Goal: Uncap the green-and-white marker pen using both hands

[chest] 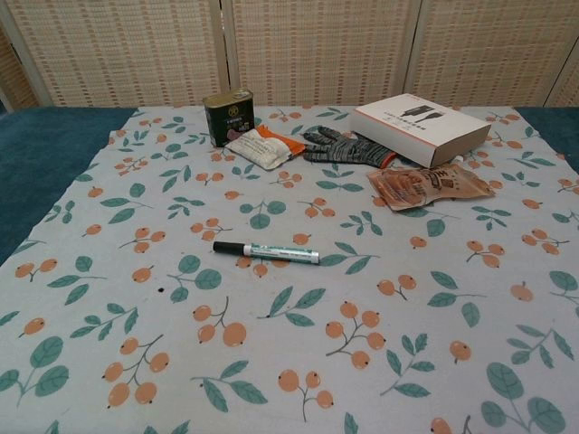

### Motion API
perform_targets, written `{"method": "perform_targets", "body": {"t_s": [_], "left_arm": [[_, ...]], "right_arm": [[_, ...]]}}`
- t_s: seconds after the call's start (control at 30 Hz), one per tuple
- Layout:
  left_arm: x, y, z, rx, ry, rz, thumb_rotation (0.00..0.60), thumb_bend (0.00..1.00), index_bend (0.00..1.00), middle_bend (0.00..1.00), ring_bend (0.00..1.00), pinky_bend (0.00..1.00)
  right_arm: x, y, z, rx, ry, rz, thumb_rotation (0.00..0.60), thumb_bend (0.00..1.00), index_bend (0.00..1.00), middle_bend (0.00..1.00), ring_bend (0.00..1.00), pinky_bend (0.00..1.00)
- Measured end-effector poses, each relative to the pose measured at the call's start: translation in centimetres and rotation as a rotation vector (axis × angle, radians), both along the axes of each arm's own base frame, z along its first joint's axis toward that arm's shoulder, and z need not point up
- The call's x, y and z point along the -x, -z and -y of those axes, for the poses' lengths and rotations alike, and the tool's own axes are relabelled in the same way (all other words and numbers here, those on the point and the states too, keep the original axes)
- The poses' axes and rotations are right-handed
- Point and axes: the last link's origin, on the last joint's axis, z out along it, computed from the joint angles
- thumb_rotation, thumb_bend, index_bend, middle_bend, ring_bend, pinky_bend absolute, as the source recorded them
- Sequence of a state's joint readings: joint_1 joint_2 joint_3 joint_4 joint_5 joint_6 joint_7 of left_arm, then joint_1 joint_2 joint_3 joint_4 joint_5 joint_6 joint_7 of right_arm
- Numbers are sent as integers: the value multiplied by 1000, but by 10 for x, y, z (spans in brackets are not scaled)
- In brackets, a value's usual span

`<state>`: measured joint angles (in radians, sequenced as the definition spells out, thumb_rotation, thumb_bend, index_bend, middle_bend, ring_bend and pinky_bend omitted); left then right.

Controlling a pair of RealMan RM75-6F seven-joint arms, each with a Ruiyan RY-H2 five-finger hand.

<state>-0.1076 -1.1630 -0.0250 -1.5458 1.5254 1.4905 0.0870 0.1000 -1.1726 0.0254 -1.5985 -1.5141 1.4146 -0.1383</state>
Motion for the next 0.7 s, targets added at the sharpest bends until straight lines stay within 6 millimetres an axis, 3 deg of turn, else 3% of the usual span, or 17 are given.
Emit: {"method": "perform_targets", "body": {"t_s": [0.17,0.37,0.43,0.5,0.7], "left_arm": [[-3,4,0,0,5,0,600,379,0,0,0,0],[-4,5,-1,4,5,7,600,379,0,0,0,0],[-6,6,-1,7,12,12,600,379,0,0,0,0],[-8,7,-3,12,22,13,600,380,0,0,0,0],[-10,13,-5,46,30,10,600,380,0,0,0,0]], "right_arm": [[-1,3,1,3,-1,16,600,155,0,0,0,0],[-12,20,6,-14,-1,69,600,155,9,0,0,0],[-23,30,13,-42,-13,93,600,157,97,31,0,0],[-38,40,24,-73,-34,105,600,160,233,127,0,0],[-87,74,59,-159,-107,72,600,162,279,172,0,0]]}}
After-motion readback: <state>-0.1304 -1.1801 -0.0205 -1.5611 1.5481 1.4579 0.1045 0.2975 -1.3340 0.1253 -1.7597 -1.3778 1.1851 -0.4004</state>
